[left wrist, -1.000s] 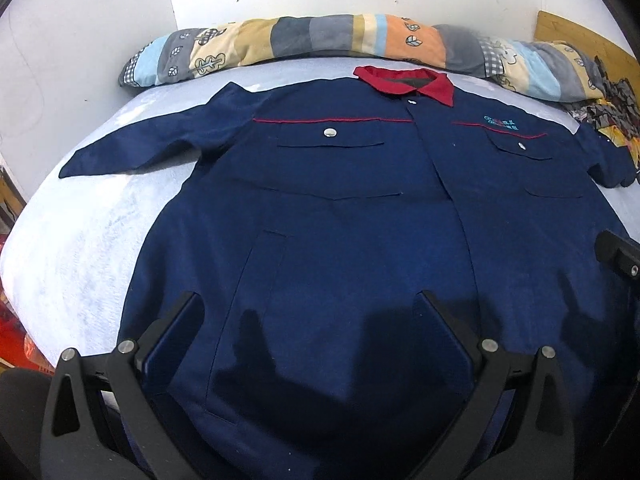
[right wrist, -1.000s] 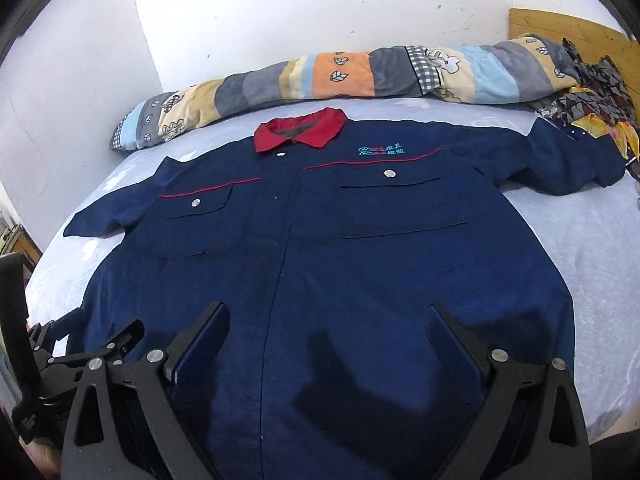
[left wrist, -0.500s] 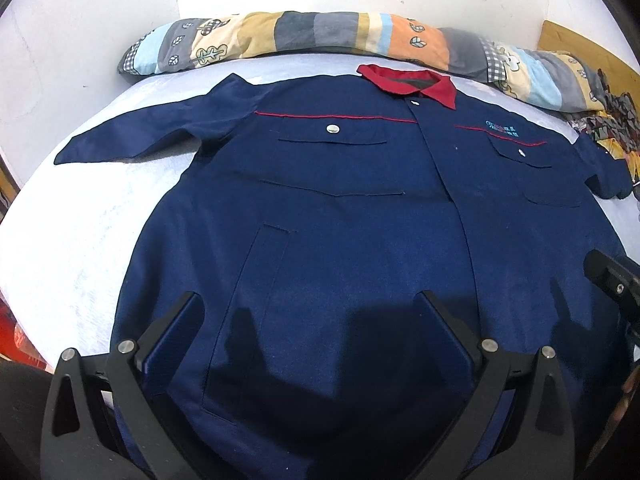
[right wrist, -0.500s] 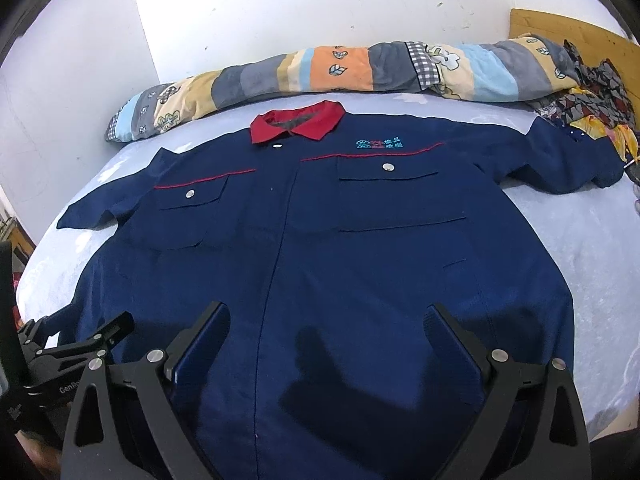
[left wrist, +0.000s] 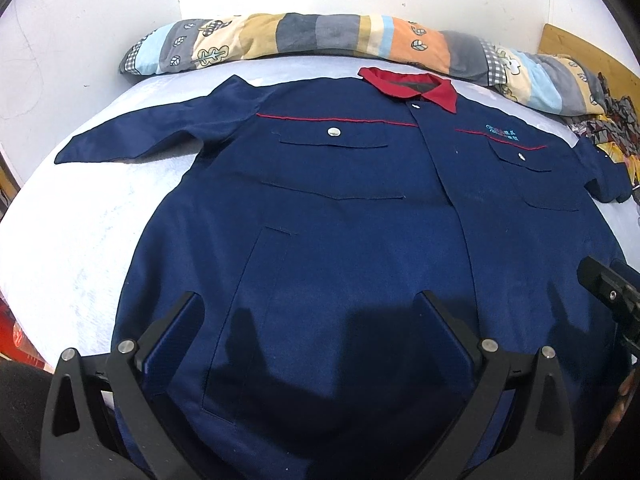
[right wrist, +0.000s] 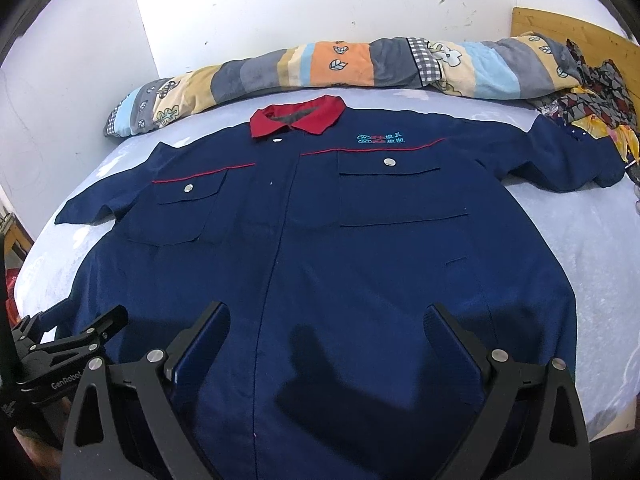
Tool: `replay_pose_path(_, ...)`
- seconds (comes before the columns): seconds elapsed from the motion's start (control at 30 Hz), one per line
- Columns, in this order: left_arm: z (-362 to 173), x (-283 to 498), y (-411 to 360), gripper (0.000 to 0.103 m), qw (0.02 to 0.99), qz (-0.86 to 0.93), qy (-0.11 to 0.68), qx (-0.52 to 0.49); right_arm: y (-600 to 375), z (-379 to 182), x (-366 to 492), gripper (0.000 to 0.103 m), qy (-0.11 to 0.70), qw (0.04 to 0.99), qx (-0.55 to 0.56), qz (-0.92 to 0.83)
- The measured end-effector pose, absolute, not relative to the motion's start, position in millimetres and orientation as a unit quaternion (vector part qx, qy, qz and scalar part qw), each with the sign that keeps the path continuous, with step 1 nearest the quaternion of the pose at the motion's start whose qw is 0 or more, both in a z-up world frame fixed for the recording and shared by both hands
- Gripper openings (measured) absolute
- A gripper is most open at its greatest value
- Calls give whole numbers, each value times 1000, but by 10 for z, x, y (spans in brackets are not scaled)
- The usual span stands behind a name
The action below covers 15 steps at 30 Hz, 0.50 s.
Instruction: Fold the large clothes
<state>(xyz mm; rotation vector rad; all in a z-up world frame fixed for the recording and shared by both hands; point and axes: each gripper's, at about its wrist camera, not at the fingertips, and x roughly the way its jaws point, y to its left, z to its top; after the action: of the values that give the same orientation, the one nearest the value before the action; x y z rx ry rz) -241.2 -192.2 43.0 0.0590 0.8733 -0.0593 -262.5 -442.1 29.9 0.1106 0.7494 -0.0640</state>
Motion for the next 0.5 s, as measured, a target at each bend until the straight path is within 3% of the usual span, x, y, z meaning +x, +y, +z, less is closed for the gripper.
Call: replay_pose_path(0.5, 499, -2440, -1914, 103, 909, -25, 415, 38, -4597, 368, -2596, 98, 374, 922, 98, -20)
